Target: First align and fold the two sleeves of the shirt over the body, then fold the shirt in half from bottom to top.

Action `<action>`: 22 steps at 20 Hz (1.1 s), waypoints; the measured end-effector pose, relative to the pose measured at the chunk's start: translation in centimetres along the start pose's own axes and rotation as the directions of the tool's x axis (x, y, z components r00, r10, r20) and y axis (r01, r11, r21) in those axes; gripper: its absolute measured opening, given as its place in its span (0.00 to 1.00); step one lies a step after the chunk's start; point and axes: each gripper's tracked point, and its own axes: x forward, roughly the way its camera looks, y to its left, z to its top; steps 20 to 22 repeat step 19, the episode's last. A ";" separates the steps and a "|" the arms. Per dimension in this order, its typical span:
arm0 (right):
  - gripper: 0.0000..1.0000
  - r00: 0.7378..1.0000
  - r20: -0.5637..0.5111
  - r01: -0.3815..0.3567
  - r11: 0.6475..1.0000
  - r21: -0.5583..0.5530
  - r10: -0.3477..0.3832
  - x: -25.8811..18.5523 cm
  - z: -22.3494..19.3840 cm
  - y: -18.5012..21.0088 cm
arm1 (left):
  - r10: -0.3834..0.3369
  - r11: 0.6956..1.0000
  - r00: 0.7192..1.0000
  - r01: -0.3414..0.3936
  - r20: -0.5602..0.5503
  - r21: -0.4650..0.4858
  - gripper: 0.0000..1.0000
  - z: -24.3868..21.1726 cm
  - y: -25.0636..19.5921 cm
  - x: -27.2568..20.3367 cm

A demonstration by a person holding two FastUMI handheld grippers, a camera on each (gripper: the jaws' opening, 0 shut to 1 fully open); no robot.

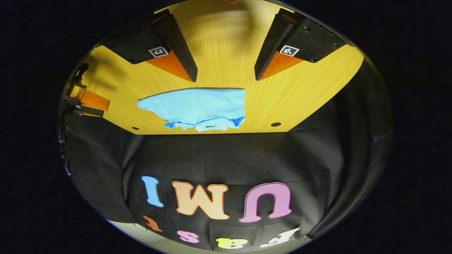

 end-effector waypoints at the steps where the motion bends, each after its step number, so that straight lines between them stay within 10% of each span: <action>1: 0.99 1.000 -0.007 -0.004 1.000 0.002 0.004 -0.1 -0.4 0.0 | 0.001 1.000 1.000 -0.001 -0.003 -0.012 0.98 -0.3 0.0 0.2; 22: 0.99 1.000 0.018 -0.012 1.000 -0.003 0.012 -1.9 -0.8 0.3 | -0.044 0.999 0.997 0.043 -0.057 -0.021 0.98 -1.9 -2.6 0.8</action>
